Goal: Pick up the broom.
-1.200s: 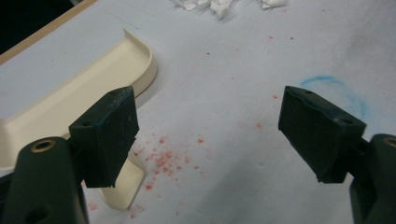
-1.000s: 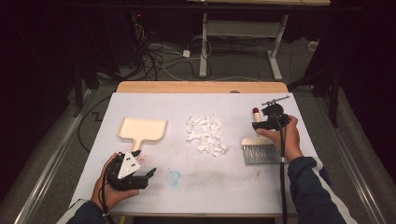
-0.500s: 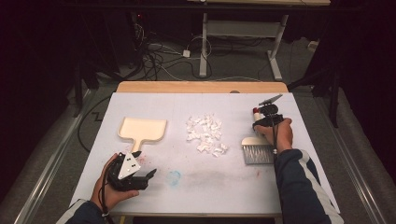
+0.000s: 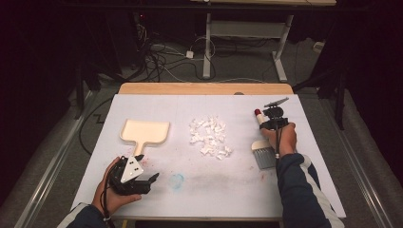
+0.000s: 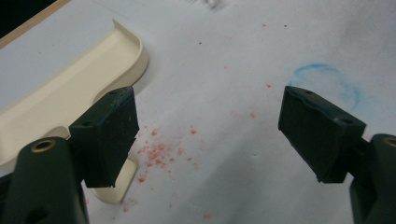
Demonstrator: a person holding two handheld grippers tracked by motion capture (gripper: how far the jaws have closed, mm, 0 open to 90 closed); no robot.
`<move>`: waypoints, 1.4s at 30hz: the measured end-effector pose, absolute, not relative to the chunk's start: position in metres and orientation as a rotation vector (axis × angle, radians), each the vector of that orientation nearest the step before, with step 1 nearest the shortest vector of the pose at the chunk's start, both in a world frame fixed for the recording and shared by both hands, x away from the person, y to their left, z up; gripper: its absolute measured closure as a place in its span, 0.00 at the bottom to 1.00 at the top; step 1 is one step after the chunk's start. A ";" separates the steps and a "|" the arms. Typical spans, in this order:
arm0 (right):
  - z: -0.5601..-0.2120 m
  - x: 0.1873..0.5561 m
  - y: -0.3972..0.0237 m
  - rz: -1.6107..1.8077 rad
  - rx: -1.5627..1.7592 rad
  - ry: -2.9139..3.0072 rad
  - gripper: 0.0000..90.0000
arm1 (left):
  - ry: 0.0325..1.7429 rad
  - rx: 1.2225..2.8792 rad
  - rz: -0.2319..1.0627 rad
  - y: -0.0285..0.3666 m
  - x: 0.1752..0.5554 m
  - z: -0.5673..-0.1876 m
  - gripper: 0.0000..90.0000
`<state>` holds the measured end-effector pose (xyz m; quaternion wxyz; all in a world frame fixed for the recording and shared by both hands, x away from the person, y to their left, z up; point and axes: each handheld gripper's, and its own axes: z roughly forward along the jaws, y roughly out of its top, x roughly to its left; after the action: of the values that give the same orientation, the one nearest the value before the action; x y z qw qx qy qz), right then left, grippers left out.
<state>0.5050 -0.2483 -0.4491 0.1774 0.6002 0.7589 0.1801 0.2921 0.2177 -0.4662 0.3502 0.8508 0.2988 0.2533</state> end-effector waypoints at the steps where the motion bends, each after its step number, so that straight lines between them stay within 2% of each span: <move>1: -0.449 0.505 -0.248 0.510 1.698 2.147 0.78 | 0.774 2.208 0.656 0.217 0.292 -0.467 0.22; 9: -0.439 0.489 -0.253 0.669 1.608 2.108 0.79 | 0.776 2.216 0.659 0.218 0.292 -0.466 0.22; 21: -0.397 0.432 -0.274 1.047 1.432 1.956 0.79 | 0.783 2.141 0.619 0.208 0.292 -0.456 0.22; 26: -0.387 0.416 -0.269 1.098 1.350 1.950 0.79 | 0.732 2.090 0.542 0.182 0.296 -0.443 0.22; 29: -0.374 0.402 -0.257 1.141 1.262 1.936 0.79 | 0.662 2.082 0.498 0.148 0.302 -0.434 0.22; 38: -0.352 0.373 -0.238 1.250 1.137 1.905 0.79 | 0.524 2.010 0.441 0.086 0.304 -0.416 0.25; 42: -0.350 0.366 -0.229 1.280 1.107 1.904 0.79 | 0.512 1.994 0.418 0.073 0.305 -0.414 0.26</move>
<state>0.3655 -0.2286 -0.3497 0.2929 0.4156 0.7147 0.4804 0.3050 0.0726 -0.4135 0.4972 0.8235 0.2116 0.1725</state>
